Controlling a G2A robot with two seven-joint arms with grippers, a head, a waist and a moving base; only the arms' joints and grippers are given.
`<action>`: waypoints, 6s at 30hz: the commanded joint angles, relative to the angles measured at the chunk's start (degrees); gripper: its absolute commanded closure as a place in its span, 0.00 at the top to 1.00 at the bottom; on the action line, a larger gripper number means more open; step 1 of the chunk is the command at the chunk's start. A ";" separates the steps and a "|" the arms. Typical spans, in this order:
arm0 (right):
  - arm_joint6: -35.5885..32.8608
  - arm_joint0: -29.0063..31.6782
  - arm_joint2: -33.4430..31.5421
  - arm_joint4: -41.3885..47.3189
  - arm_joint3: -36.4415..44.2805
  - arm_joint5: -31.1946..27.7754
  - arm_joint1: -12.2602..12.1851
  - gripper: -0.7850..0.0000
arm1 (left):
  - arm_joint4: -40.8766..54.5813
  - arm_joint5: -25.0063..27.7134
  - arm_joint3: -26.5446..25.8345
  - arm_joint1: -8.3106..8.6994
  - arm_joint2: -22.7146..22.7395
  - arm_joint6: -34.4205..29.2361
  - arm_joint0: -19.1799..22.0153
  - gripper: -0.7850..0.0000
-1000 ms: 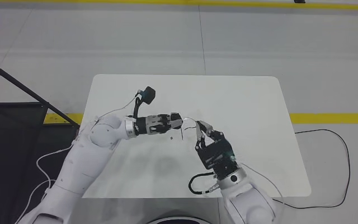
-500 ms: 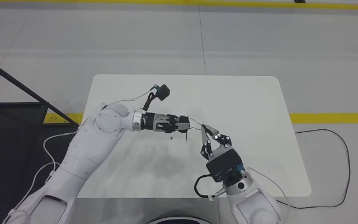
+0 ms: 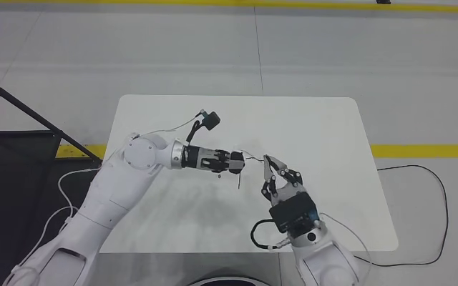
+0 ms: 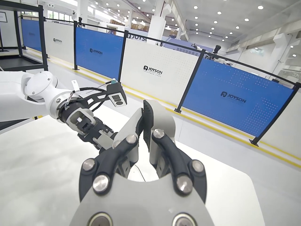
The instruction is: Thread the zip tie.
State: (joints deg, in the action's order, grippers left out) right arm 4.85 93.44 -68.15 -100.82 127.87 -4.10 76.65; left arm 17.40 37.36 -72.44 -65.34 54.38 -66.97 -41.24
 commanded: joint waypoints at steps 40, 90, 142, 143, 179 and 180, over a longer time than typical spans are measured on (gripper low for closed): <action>-3.66 -4.36 4.27 -5.53 -3.84 5.27 0.64 0.00 | 0.88 -0.03 1.52 -0.21 -1.90 0.02 1.43 0.00; -4.72 -4.94 4.02 -10.91 -3.72 -7.66 -0.55 0.00 | 0.88 -0.03 1.52 -0.21 -1.90 0.02 1.43 0.00; -1.34 -0.04 3.43 -22.43 -2.18 2.25 -1.98 0.00 | -6.70 -2.08 -6.28 1.66 -1.63 -2.04 -1.53 0.00; -1.39 0.02 3.55 -22.79 -2.23 2.34 -1.99 0.00 | -6.56 -2.10 -6.37 1.73 -1.69 -2.06 -1.54 0.00; -3.19 -0.28 4.41 -24.77 -2.39 1.78 -2.28 0.00 | -36.03 8.28 -17.08 3.49 6.11 28.83 -12.18 0.00; -3.27 -0.28 4.47 -24.70 -2.42 2.19 -2.25 0.00 | -38.06 7.88 -17.80 3.49 6.35 30.19 -12.75 0.00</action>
State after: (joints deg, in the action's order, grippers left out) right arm 1.64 93.17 -63.73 -125.54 125.48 -2.23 74.38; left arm -18.50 45.61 -89.65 -61.85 60.53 -38.16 -53.48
